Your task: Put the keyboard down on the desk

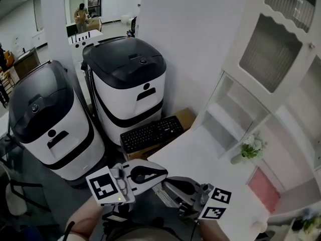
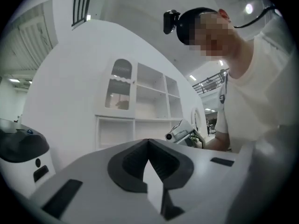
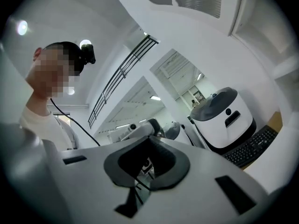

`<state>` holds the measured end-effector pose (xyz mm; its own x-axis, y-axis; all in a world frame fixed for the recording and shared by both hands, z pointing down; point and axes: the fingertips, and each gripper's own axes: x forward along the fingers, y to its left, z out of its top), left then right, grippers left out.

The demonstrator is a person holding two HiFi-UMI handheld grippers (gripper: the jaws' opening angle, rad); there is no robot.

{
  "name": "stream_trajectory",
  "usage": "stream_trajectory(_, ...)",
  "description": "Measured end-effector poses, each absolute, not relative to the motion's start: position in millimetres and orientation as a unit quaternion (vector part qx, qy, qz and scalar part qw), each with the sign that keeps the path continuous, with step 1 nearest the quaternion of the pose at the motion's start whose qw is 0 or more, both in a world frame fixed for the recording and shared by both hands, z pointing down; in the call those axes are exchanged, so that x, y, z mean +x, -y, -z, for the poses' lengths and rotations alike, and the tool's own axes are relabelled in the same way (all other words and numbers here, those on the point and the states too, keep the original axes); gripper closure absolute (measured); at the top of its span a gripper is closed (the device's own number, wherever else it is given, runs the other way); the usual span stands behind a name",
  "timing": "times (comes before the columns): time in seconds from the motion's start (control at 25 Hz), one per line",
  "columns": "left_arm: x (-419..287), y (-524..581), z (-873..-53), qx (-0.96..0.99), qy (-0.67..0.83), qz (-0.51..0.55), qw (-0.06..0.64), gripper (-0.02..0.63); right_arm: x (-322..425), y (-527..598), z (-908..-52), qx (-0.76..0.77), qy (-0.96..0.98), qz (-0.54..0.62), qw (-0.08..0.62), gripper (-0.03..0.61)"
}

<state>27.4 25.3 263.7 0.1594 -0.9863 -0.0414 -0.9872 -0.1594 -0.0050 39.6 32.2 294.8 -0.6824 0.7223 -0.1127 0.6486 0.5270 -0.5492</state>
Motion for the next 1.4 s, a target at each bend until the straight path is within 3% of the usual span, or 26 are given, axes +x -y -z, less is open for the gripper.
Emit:
stream_trajectory(0.12,1,-66,-274,-0.740,-0.672,-0.024,0.010,0.601,12,-61,-302,-0.385,0.863,-0.318,0.069,0.555)
stream_trajectory(0.4,-69,-156,-312,-0.699,-0.702,-0.114,-0.075,0.601,-41,-114,-332,-0.341,0.841,-0.408,0.100,0.555)
stream_trajectory(1.0,-134,-203,-371,-0.651,-0.733,-0.109,-0.166,0.601,-99,-155,-391,-0.296,0.790,-0.507,0.175,0.555)
stream_trajectory(1.4,-210,-95,-375,-0.714,-0.682,0.055,-0.148,0.601,-160,-101,-418,-0.294,0.771,-0.529,0.199,0.555)
